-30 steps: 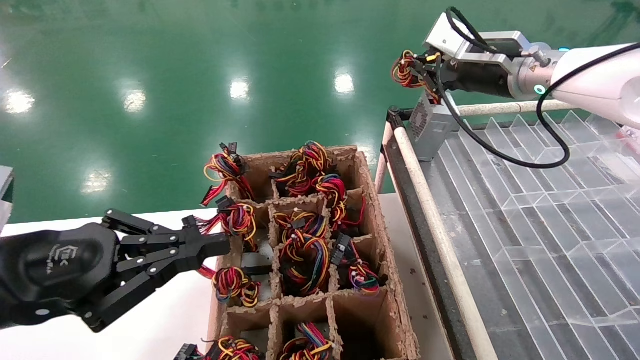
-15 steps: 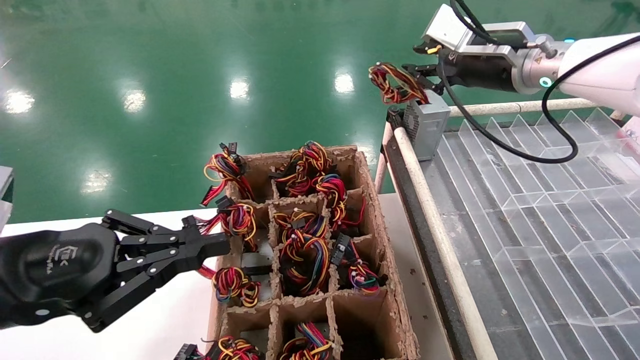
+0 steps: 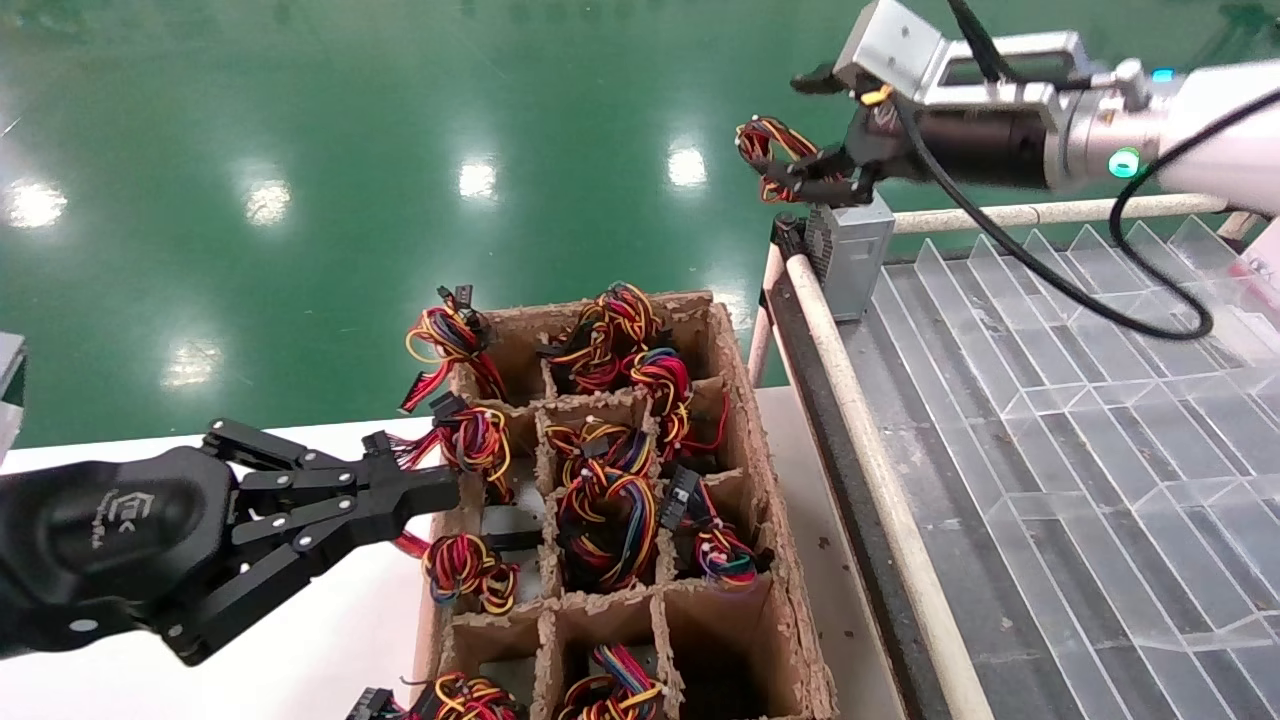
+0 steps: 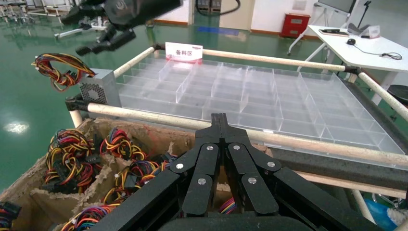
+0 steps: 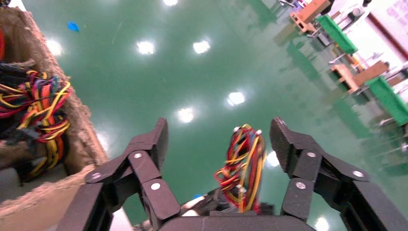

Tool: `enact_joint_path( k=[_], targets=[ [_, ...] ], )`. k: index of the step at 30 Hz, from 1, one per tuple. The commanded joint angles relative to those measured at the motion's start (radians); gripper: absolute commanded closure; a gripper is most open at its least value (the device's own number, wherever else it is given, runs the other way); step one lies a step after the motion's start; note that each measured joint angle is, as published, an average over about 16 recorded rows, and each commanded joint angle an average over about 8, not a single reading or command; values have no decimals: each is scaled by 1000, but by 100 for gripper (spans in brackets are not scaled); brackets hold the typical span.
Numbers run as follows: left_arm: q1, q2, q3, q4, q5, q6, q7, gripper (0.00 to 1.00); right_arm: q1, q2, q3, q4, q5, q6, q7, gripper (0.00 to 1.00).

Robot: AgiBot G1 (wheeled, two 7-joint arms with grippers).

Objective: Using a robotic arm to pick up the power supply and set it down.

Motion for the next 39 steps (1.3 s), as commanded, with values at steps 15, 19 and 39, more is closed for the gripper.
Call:
enact_joint_path(
  k=[15,19,39],
  targets=[
    [0,0,0,0,0,0,0,0,-239,146,56,320,194,-127,187,0],
    [0,0,0,0,0,0,0,0,-302,184,70,403,245,-160,236,0],
    [0,0,0,0,0,0,0,0,-618,375,144,820,501,-323,483,0]
  ],
)
